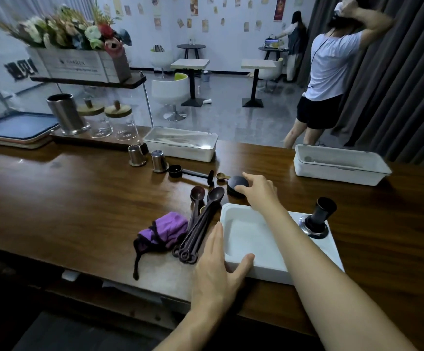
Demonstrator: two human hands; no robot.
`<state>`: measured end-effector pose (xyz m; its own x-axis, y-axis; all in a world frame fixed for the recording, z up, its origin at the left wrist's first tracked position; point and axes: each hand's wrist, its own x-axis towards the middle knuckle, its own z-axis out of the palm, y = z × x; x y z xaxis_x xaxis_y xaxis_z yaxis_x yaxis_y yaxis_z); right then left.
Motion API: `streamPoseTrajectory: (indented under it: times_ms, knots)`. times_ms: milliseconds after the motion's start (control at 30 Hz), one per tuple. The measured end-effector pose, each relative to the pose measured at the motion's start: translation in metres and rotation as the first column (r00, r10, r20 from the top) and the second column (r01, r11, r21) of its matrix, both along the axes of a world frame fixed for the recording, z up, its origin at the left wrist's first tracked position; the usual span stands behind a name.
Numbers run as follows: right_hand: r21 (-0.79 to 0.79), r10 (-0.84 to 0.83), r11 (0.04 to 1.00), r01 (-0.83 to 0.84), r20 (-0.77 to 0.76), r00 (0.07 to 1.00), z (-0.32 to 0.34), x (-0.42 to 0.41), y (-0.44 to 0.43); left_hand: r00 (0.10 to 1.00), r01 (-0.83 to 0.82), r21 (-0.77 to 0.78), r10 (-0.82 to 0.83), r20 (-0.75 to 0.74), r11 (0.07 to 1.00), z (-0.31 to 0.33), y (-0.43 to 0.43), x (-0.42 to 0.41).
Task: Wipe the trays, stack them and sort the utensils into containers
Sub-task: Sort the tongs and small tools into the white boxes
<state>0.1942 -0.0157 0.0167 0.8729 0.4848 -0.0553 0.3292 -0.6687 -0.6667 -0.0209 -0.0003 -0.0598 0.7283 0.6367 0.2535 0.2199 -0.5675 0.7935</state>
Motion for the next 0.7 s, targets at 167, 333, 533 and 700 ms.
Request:
streamPoseTrajectory:
  times_ms: [167, 333, 533, 700]
  knots:
    - [-0.054, 0.026, 0.998, -0.026, -0.013, 1.000, -0.004, 0.012, 0.010, 1.000, 0.013, -0.004, -0.013, 0.003, 1.000, 0.000, 0.001, -0.001]
    - [-0.109, 0.025, 0.994, -0.026, -0.015, 1.000, -0.008, 0.019, 0.017, 1.000, 0.014, 0.011, -0.014, 0.003, 1.000, -0.002, 0.001, -0.001]
    - [-0.140, 0.015, 0.990, -0.019, -0.025, 1.000, -0.011, 0.024, 0.023, 1.000, 0.014, 0.013, -0.014, 0.013, 1.000, -0.002, 0.001, 0.000]
    - [-0.046, -0.002, 0.999, 0.003, 0.017, 1.000, -0.003, 0.014, 0.008, 1.000, 0.013, 0.014, -0.013, 0.014, 1.000, -0.002, 0.001, 0.000]
